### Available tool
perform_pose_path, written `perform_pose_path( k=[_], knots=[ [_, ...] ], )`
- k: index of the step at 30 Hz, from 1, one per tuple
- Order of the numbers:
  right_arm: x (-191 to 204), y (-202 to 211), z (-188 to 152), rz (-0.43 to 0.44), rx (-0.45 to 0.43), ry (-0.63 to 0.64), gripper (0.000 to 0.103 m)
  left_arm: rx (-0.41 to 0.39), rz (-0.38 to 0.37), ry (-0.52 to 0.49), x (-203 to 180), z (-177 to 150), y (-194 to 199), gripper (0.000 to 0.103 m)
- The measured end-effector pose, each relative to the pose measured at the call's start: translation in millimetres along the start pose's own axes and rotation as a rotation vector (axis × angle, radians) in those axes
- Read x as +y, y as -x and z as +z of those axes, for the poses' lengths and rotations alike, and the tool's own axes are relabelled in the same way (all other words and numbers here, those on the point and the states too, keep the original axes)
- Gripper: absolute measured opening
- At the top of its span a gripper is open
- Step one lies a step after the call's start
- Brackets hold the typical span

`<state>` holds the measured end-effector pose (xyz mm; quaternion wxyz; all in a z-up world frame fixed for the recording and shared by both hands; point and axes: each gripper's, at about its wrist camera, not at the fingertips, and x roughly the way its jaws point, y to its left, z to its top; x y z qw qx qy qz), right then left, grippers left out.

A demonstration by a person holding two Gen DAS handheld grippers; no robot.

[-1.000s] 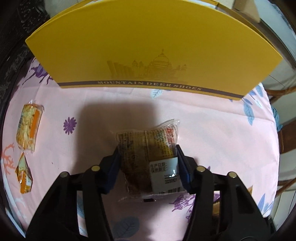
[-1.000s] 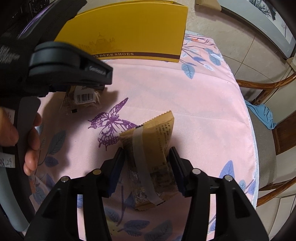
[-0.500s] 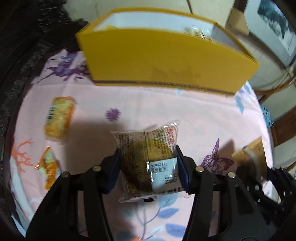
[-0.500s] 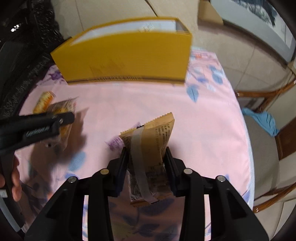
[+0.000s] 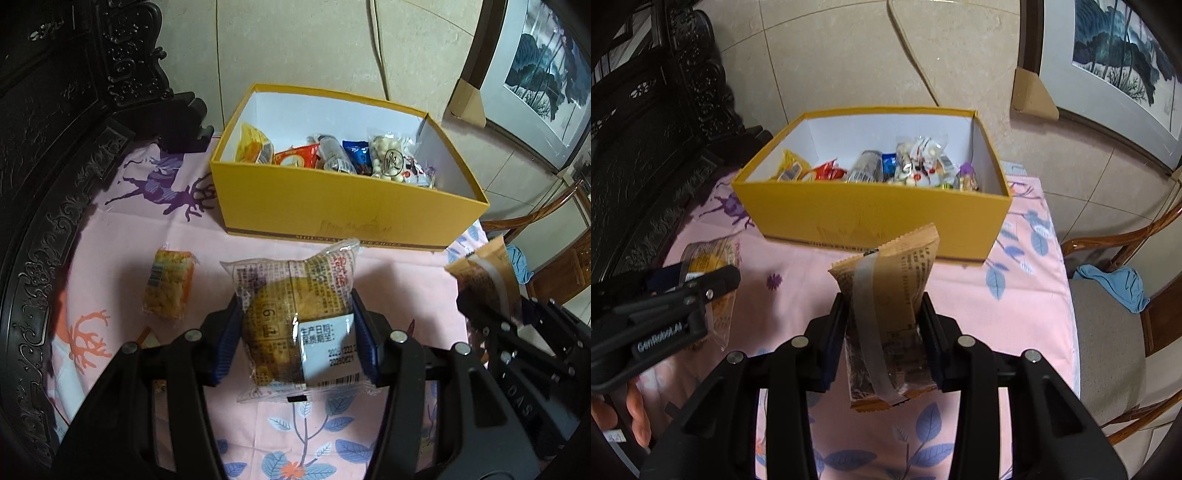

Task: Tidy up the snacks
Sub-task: 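Carry the brown pack and clear bread pack into the yellow box, open both tools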

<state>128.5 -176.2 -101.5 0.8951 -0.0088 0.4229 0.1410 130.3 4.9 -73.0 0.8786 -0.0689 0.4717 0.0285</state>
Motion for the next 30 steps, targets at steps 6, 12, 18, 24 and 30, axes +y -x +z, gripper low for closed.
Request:
perform_pose_path(
  k=[6,12,18,24,30],
  knots=[
    [-2,-3,25,-0.002,-0.022,0.004,0.039,-0.007,-0.023,0.014,0,22,-4,0.055],
    [-7,-13,63,0.012,-0.036,-0.03,0.039,-0.031,-0.033,0.021,-4,69,-16,0.055],
    [-21,-36,113,0.016,-0.045,-0.081,0.039,-0.055,-0.013,-0.014,-13,126,-36,0.055],
    [-30,-48,146,0.005,-0.057,-0.1,0.039,-0.043,0.004,-0.02,-9,161,-55,0.055],
    [-28,-55,163,0.009,-0.061,-0.099,0.04,-0.037,0.01,-0.016,-7,174,-65,0.055]
  ],
)
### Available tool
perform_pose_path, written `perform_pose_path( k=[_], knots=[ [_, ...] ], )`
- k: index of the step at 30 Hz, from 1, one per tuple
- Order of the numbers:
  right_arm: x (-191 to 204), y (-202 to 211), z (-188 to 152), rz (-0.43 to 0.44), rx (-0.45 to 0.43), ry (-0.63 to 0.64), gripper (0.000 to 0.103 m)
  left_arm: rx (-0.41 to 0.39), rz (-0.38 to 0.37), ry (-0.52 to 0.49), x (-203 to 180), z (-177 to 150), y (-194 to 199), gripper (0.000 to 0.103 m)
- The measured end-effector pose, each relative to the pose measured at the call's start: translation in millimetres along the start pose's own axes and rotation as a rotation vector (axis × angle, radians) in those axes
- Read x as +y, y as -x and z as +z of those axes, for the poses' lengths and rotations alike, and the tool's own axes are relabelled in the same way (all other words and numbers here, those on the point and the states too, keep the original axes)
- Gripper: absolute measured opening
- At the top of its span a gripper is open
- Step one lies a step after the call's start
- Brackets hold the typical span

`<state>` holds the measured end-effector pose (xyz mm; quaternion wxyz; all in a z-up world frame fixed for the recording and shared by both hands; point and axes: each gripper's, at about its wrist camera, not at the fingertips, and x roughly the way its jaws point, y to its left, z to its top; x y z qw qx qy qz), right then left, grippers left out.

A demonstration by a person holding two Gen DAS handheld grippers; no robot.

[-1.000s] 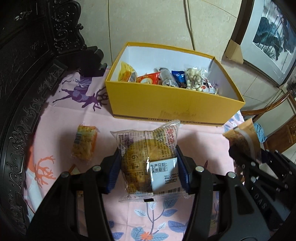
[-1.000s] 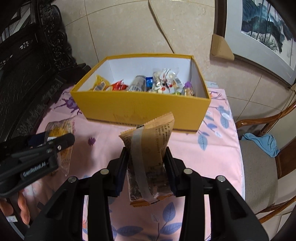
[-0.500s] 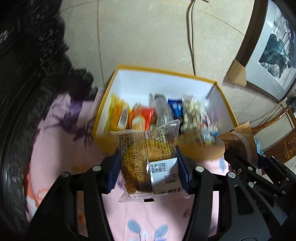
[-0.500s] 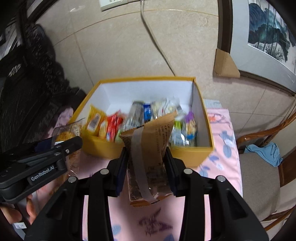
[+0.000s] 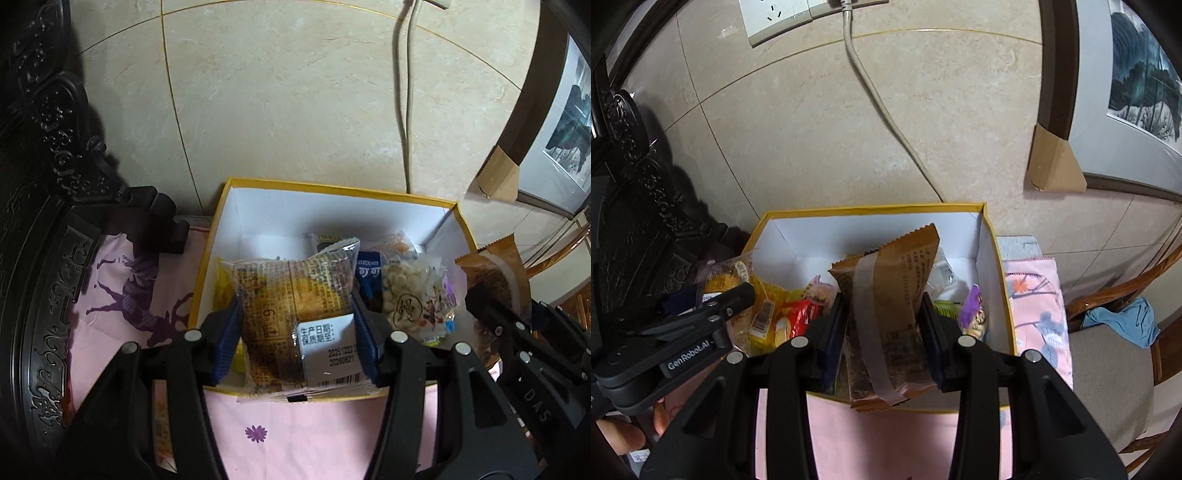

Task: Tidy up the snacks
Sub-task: 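Carry the brown pack and clear bread pack into the yellow box, open both tools, then grasp the orange cake pack with right tool while left tool grasps the orange-green snack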

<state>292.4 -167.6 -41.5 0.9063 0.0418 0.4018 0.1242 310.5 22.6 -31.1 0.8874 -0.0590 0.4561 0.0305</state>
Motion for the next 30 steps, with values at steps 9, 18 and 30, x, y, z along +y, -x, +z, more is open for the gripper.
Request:
perform_pose_path(
  k=[9,18,30],
  knots=[
    [-5,-4,6,-0.037,0.01,-0.027,0.065,-0.034,0.036,0.04,11,10,4,0.101],
    [-3,14,-6,0.0,0.017,-0.011,0.065,-0.05,0.053,0.024,39,-15,45,0.101],
    [110,13,-98,0.207,0.23,0.245,0.065,0.132,0.272,0.206,133,-189,78,0.101]
  ],
)
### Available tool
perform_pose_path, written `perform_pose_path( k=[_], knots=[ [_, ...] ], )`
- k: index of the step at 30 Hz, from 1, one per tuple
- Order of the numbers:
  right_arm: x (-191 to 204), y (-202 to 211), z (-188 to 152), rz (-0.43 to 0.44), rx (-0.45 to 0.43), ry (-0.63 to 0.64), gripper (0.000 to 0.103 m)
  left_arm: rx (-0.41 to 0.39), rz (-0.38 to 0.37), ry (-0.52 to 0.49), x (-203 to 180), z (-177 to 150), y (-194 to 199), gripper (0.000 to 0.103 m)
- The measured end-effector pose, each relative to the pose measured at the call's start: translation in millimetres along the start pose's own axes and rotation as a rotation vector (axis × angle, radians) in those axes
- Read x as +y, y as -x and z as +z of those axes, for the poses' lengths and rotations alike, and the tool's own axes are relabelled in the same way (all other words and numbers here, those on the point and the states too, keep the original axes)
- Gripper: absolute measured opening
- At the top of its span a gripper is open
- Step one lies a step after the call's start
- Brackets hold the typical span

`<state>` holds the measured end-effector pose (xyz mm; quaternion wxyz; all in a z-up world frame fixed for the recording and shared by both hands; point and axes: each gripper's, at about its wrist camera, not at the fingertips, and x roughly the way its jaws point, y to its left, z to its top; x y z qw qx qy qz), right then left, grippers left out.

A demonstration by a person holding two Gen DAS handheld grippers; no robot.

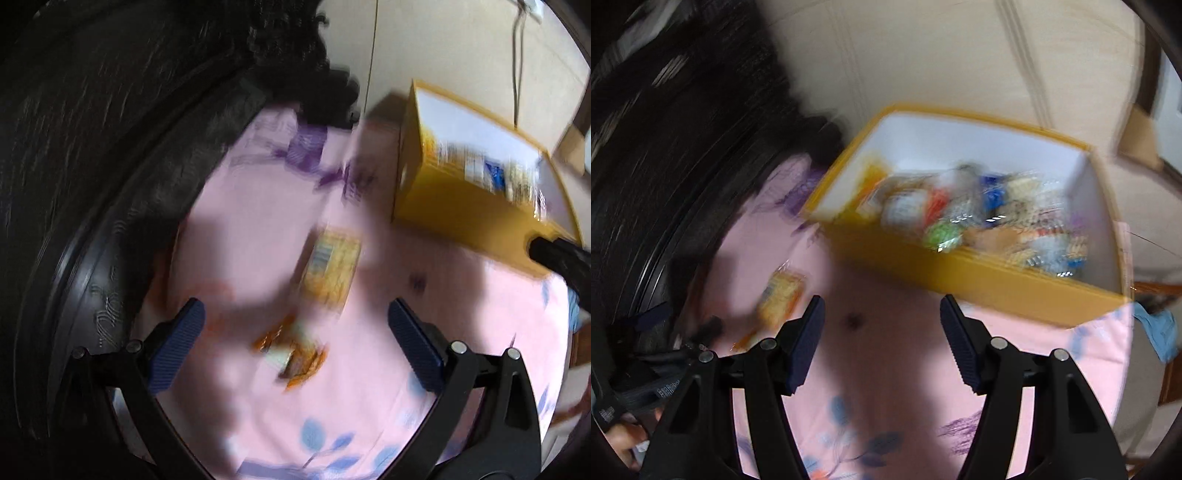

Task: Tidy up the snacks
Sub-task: 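Grasp the orange cake pack with right tool while left tool grasps the orange-green snack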

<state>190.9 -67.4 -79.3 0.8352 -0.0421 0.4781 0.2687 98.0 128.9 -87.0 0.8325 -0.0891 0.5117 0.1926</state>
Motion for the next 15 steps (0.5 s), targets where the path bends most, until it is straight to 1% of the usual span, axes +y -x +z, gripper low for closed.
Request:
perform_pose_path(
  k=[1,3,6,10,12,15],
  knots=[
    [15,-10,-4,0.02,0.023,0.036,0.065,0.015,0.004,-0.011,6,-12,1,0.101],
    [34,-27,-6,0.056,0.056,0.067,0.065,0.034,-0.016,-0.033,11,-29,6,0.101],
    [57,-56,1,0.095,0.1,0.069,0.065,0.053,-0.025,-0.063,13,-47,9,0.101],
    [86,-96,12,0.09,0.167,0.057,0.065,0.08,-0.043,-0.056,16,-62,9,0.101],
    [98,-116,13,0.093,0.215,0.033,0.065,0.084,-0.045,-0.05,20,-68,10,0.101],
    [107,-138,11,0.09,0.26,-0.007,0.065,0.086,-0.047,-0.042,25,-74,13,0.101]
  ],
)
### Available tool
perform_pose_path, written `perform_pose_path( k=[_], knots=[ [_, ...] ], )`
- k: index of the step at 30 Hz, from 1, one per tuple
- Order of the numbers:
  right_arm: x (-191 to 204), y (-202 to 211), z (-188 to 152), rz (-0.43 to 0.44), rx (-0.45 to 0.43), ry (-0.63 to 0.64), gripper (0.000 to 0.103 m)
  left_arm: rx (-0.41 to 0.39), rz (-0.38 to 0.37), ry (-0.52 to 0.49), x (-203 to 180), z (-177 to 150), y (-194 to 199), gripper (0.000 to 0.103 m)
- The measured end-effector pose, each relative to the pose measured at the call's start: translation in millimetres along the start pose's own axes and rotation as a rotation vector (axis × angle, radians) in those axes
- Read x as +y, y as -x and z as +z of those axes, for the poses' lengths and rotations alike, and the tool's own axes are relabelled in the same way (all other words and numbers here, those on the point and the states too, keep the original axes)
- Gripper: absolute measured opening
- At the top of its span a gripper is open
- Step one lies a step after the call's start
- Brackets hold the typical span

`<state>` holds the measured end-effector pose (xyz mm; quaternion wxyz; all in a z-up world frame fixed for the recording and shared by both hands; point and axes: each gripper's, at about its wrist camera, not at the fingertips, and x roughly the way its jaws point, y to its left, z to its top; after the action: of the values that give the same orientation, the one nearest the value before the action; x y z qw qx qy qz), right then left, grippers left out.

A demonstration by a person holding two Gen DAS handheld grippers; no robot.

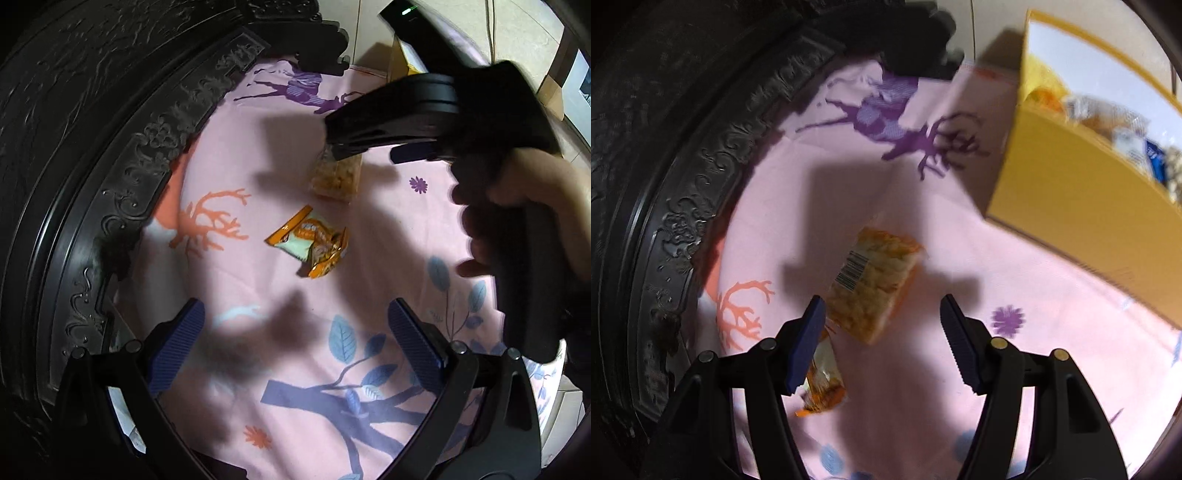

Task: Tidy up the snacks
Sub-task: 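Grasp the orange cake pack with right tool while left tool grasps the orange-green snack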

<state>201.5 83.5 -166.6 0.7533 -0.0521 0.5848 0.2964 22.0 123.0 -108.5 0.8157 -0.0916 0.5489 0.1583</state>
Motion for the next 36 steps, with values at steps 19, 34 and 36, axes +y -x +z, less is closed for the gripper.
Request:
perform_pose_path(
  k=[19,34,36],
  knots=[
    [-25,7,-35,-0.128,-0.064,0.131,0.049,0.018,-0.063,0.015,-2,16,-39,0.101],
    [-131,68,-152,-0.113,-0.044,-0.119,0.049,0.062,-0.028,0.061,-21,41,-104,0.1],
    [-132,71,-157,-0.109,-0.046,-0.127,0.049,0.06,-0.048,0.054,-25,41,-110,0.098]
  ],
)
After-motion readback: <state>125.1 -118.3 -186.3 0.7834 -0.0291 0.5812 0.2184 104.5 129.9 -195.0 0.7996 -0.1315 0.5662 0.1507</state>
